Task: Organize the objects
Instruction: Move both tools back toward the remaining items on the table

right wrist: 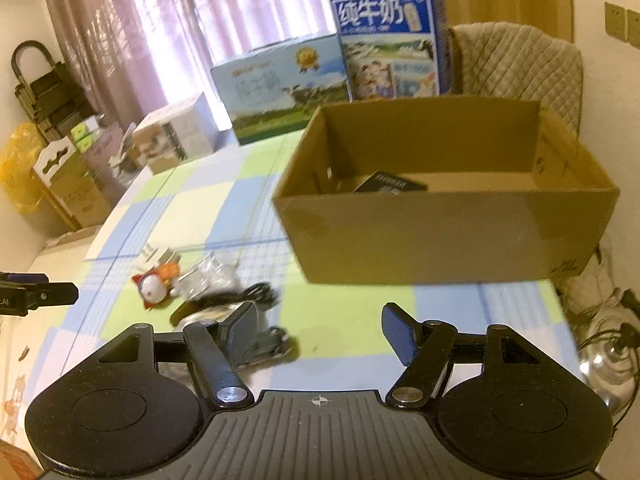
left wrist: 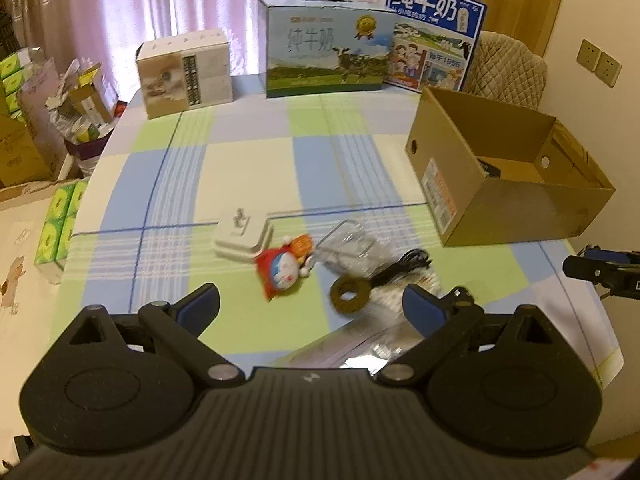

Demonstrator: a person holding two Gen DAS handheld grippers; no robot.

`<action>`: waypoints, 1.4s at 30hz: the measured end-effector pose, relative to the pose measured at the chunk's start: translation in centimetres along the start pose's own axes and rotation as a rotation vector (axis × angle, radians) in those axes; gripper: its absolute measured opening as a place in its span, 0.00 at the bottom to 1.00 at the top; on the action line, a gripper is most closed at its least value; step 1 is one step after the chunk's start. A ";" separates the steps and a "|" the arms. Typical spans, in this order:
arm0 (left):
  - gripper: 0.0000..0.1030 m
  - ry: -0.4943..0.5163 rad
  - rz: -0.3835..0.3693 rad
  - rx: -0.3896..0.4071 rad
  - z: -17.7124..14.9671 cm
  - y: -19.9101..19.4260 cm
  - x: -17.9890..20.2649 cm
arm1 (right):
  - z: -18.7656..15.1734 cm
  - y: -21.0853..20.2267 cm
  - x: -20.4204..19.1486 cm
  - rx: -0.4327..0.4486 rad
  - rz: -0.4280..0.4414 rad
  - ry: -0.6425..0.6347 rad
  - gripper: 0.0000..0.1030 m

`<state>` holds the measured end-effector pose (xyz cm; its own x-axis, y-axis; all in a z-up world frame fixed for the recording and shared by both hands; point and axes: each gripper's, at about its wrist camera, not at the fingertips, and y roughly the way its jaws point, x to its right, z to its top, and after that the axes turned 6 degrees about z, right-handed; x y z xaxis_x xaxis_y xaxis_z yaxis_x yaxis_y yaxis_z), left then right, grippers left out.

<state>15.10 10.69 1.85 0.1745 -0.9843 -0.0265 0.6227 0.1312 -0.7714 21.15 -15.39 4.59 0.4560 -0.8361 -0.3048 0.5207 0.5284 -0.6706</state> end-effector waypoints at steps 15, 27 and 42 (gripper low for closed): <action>0.94 -0.014 0.005 -0.044 -2.7 0.3 -2.7 | -2.6 2.7 -3.6 -0.055 0.034 -0.012 0.64; 0.94 -0.022 0.007 -0.057 -2.7 1.2 -3.3 | -2.5 4.2 -4.7 -0.079 0.059 -0.023 0.64; 0.94 -0.033 0.011 -0.084 -3.6 2.0 -5.2 | -3.3 6.2 -5.5 -0.149 0.120 0.087 0.64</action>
<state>12.68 15.69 -1.90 0.2066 -0.9783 -0.0153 0.5548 0.1301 -0.8217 19.49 -8.03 -0.14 0.4410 -0.7814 -0.4415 0.3510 0.6029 -0.7165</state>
